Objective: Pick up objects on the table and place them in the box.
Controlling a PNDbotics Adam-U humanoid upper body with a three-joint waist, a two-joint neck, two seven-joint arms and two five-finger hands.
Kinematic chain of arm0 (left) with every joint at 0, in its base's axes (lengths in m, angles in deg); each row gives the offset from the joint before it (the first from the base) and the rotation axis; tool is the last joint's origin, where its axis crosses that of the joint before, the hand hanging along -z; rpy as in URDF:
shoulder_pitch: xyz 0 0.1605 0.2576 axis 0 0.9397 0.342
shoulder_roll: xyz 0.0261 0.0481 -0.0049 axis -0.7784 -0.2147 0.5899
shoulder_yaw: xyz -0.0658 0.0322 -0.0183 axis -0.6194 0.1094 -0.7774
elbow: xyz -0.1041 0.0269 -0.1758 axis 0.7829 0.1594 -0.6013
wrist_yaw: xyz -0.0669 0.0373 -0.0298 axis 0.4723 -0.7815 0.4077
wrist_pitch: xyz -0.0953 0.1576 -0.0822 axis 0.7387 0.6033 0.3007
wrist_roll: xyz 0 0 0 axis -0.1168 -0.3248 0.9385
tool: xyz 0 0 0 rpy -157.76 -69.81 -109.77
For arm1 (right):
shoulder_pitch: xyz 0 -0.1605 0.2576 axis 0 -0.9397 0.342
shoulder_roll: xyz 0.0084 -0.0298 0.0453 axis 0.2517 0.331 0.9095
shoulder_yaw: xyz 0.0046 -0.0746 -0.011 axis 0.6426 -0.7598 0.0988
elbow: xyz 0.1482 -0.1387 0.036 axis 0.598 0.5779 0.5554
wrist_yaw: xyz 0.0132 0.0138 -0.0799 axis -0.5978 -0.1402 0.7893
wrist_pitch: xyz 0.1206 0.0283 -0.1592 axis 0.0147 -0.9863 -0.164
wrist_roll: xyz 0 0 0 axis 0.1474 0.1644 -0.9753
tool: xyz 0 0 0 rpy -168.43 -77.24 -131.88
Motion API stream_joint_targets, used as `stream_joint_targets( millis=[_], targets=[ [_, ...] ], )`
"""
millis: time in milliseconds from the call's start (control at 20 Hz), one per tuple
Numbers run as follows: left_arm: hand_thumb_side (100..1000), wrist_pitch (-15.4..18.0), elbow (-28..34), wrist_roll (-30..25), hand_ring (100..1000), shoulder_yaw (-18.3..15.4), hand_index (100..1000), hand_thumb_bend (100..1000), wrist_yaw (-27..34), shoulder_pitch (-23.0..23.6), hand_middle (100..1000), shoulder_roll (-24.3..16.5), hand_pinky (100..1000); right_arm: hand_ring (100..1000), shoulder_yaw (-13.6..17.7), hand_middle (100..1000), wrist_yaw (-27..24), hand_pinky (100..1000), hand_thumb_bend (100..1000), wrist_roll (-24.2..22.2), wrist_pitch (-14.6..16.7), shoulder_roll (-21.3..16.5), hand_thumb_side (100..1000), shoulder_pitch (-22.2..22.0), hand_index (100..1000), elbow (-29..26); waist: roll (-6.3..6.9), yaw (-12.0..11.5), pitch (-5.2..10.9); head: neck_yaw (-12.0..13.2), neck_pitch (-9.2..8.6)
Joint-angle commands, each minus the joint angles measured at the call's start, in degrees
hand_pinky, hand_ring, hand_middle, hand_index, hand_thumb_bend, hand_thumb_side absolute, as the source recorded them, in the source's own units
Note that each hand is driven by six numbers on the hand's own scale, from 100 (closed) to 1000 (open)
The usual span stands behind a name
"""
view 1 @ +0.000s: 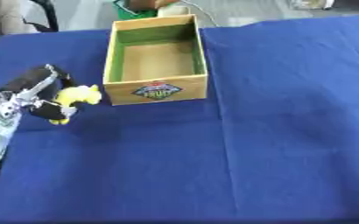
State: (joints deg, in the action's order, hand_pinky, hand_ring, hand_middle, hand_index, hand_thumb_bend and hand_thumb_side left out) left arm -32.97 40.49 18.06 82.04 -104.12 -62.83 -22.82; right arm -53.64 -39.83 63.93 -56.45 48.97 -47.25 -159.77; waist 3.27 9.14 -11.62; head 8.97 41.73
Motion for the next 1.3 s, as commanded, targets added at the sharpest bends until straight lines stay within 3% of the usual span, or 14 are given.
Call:
stream_joint_targets(
  millis=[50, 300, 650, 900, 1150, 1300],
  targets=[
    [100, -0.7, 2.3, 1.4, 171, -0.9, 359, 100, -0.2, -3.7, 212, -3.0, 438, 906, 0.2, 671, -0.4, 743, 100, 0.0, 0.0, -1.1, 557, 0.5, 911, -0.8, -0.15, 0.0, 1.18, 0.1, -0.12],
    [100, -0.4, -2.3, 2.9, 186, 2.0, 370, 100, 0.6, -12.5, 223, -3.2, 446, 906, -0.1, 671, -0.4, 743, 100, -0.3, 0.1, -0.8, 555, 0.3, 911, -0.6, -0.3, 0.6, 1.7, 0.5, 0.21],
    [100, 0.7, -18.0, 9.7, 227, 6.3, 399, 100, -4.0, -22.4, 254, 1.3, 457, 906, -0.5, 670, -0.4, 743, 100, -0.7, 0.1, -0.5, 554, 0.2, 912, -0.3, -0.28, 2.0, 2.17, 1.1, 0.74],
    [100, 1.8, -29.1, 15.9, 267, 7.0, 426, 100, -9.4, -26.4, 283, 5.5, 481, 906, -1.1, 670, -0.4, 742, 100, -1.3, 0.2, 0.0, 553, 0.6, 912, -0.3, -0.15, 3.6, 2.24, 1.6, 0.57],
    [100, 2.5, -34.7, 20.7, 314, 6.6, 465, 100, -12.5, -28.2, 327, 8.8, 499, 906, -1.5, 670, -0.6, 742, 100, -1.8, 0.2, 0.4, 551, 0.8, 912, -0.1, -0.29, 5.0, 2.18, 2.4, 0.47],
    [100, 3.1, -35.8, 20.6, 450, 6.9, 589, 115, -13.2, -28.4, 467, 9.9, 551, 906, -1.6, 670, -0.6, 742, 100, -1.9, 0.3, 0.5, 550, 0.9, 912, 0.0, -0.37, 5.3, 2.12, 2.6, 0.39]
  ],
)
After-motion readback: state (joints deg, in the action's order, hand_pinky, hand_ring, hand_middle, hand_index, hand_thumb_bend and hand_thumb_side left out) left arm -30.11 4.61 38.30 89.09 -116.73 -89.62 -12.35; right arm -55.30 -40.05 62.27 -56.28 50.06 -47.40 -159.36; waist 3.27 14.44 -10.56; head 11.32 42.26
